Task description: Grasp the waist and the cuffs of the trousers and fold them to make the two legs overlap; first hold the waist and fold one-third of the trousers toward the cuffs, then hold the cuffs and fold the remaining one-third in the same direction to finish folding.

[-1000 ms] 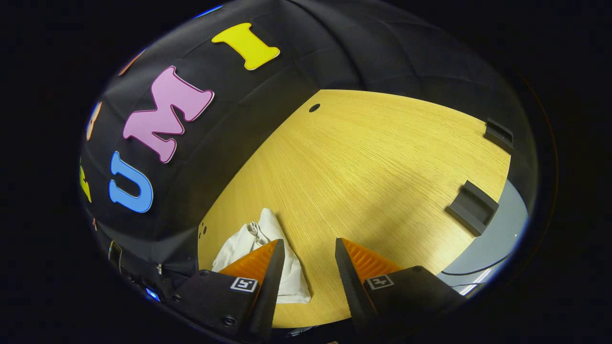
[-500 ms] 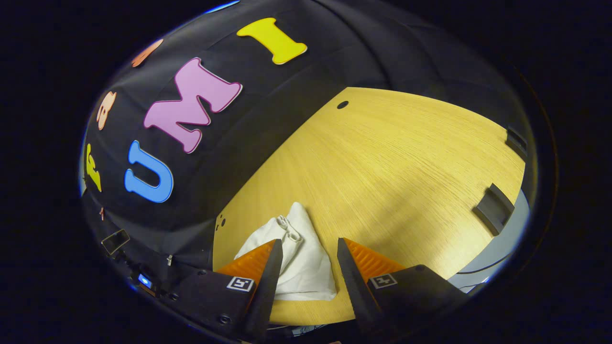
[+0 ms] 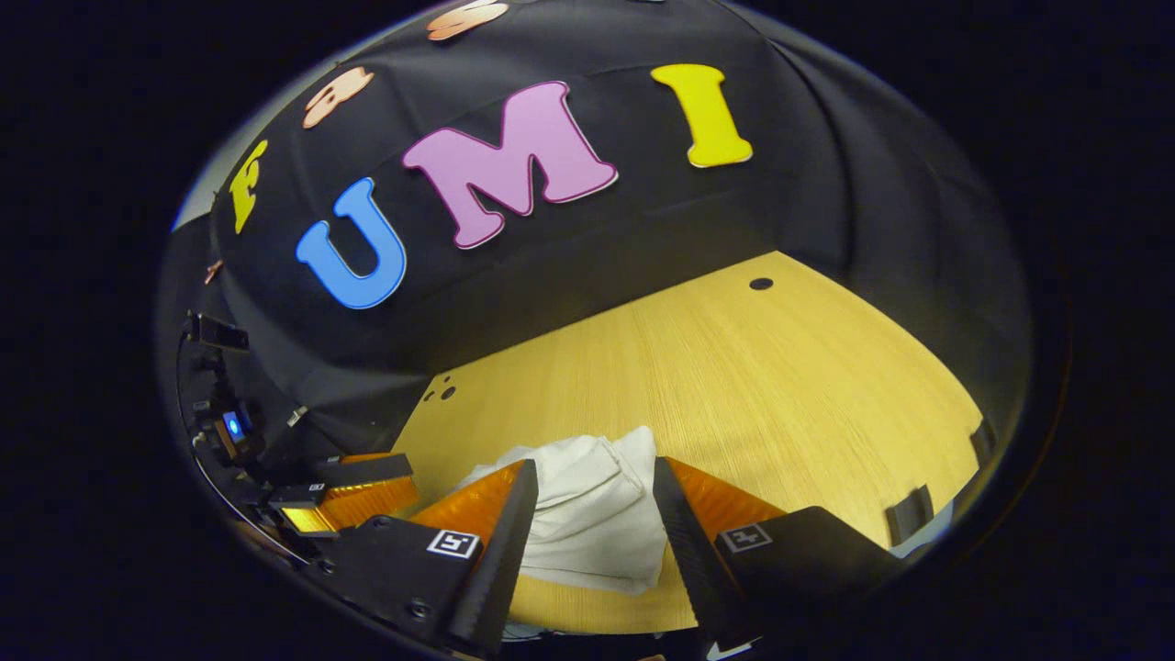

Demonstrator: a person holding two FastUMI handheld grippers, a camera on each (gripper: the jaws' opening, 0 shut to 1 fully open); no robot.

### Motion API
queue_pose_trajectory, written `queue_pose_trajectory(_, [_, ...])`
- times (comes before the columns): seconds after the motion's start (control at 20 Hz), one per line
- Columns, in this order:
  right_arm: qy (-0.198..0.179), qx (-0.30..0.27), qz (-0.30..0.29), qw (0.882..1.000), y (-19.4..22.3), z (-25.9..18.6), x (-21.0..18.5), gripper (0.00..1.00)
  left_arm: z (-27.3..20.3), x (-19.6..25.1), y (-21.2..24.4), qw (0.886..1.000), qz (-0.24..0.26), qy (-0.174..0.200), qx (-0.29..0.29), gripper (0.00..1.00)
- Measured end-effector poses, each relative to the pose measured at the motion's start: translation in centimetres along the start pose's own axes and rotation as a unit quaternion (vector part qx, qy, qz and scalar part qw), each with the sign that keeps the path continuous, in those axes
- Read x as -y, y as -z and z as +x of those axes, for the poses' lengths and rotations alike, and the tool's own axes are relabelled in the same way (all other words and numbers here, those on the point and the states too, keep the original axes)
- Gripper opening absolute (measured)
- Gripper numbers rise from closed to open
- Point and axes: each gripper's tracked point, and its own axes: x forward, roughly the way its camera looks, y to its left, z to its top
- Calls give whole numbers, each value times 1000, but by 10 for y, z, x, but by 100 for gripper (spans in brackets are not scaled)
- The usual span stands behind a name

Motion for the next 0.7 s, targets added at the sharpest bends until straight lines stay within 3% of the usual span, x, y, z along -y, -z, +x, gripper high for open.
queue_pose_trajectory(0.3, [-1, 21, -63, 998, -31, -3, -32, 80, -22, -32, -27, 995, -25, -90, 42, 86])
queue_pose_trajectory(0.55, [2, 34, -126, 991, -27, -4, -53, 79, -38, -34, -20, 989, -89, -112, 44, 86])
queue_pose_trajectory(0.7, [-16, 29, -120, 992, -22, -3, -68, 79, -45, -38, -10, 983, -122, -129, 39, 87])
